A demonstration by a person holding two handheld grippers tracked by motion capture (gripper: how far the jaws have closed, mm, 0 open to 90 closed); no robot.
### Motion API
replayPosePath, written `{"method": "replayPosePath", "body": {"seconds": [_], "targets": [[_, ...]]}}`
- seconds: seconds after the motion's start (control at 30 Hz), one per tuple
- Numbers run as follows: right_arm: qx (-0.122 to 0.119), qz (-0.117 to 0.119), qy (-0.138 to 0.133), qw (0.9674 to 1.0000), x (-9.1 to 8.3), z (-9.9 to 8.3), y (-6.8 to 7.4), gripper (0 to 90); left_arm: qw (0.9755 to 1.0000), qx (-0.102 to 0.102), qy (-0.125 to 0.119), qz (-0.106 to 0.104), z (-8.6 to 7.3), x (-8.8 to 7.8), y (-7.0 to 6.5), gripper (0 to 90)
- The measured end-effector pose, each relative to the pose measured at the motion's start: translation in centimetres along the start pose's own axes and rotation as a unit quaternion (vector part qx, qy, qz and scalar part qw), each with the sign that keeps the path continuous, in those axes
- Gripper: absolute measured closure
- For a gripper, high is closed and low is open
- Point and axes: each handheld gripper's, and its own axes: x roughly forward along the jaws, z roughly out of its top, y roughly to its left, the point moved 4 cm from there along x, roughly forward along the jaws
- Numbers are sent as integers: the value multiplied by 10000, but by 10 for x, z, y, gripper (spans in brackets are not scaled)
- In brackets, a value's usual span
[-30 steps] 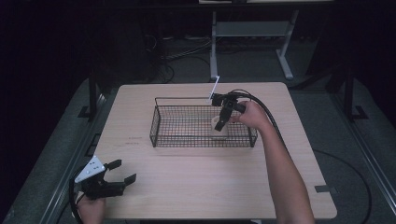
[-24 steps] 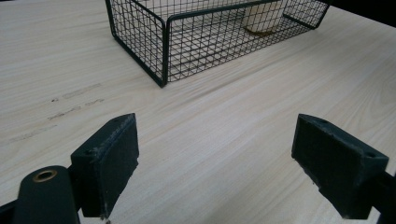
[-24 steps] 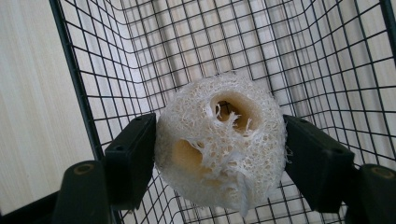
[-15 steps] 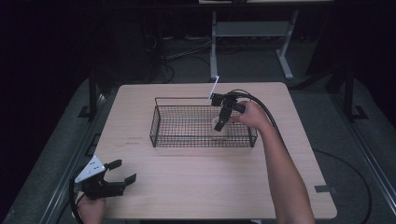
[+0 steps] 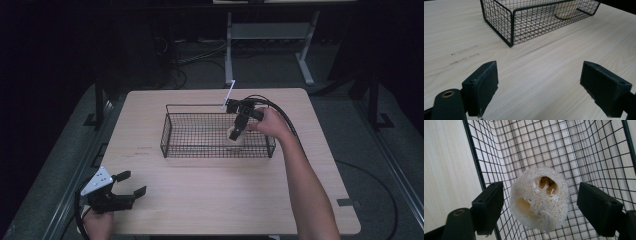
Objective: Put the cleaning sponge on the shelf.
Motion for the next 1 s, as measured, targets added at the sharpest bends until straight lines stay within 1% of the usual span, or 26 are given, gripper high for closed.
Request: {"method": "replayPosePath", "body": {"seconds": [0.2, 0.4, 0.47, 0.57, 0.67, 0.8, 0.9, 1.0], "targets": [[43, 2, -57, 10000, -5, -1, 0, 195, 10000, -47, -11, -1, 0, 0, 0, 137], [84, -33, -226, 9997, -13, 0, 0, 195, 10000, -37, -1, 15, 1, 1, 0, 137], [77, 1, -264, 9996, -15, 0, 1, 189, 10000, -31, 8, 7, 1, 2, 0, 137], [91, -7, -283, 9996, -19, -1, 1, 185, 10000, -19, 35, 11, 1, 2, -1, 137], [146, 21, -372, 9992, -23, -3, 1, 184, 10000, -24, 19, 24, 0, 1, 0, 137], [179, 25, -417, 9990, -26, -3, 1, 180, 10000, -19, 24, 38, 0, 1, 1, 136], [158, 42, -438, 9989, -27, -3, 3, 180, 10000, -33, 23, 18, 1, 3, 0, 137], [110, 11, -432, 9990, -28, -3, 5, 179, 10000, 16, 49, -4, 1, 4, -1, 137]]}}
